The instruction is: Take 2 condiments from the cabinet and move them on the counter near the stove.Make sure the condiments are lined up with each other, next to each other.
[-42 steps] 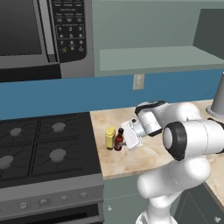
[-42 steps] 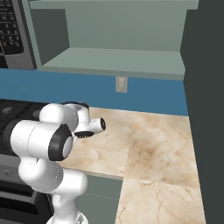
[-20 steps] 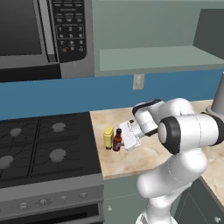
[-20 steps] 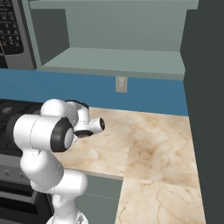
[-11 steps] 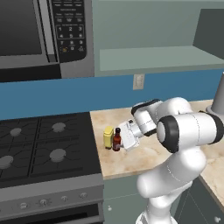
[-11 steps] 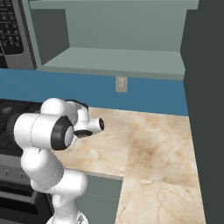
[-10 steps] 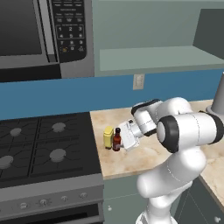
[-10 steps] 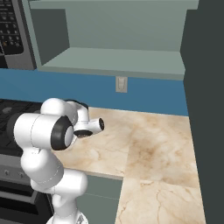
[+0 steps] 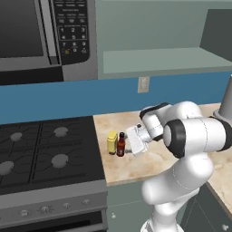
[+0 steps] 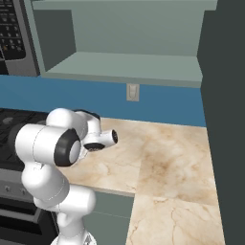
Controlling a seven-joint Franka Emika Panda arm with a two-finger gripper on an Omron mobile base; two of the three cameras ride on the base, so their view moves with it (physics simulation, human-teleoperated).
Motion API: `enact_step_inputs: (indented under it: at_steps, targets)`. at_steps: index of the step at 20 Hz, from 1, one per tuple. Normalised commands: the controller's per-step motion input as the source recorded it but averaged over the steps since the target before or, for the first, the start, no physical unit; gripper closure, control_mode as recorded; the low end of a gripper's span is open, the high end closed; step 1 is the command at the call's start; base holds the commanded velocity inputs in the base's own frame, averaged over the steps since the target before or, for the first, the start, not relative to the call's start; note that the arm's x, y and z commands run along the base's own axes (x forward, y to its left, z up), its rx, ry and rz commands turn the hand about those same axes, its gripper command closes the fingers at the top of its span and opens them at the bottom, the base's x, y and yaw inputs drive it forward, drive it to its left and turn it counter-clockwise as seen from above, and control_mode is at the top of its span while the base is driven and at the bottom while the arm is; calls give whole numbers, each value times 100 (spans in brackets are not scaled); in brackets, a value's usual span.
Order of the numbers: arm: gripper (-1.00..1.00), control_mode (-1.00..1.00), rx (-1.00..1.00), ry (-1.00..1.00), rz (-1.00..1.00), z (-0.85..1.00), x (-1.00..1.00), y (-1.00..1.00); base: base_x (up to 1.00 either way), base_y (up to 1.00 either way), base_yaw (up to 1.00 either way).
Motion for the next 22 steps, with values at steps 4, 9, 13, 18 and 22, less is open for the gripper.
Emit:
enact_step_inputs:
  at_steps: [4, 9, 13, 18, 22]
  targets:
    - [-100, -100, 0, 0, 0, 1, 0, -16, 0, 0, 0]
    - [-100, -100, 0, 0, 0, 27, 0, -20, 0, 0, 0]
    - [-100, -100, 0, 0, -2, 57, -6, -19, 0, 0, 0]
    - [-100, -100, -2, 0, -4, 79, -20, -13, 0, 0, 0]
    - [-100, -100, -4, 0, -9, 86, -33, -9, 0, 0, 0]
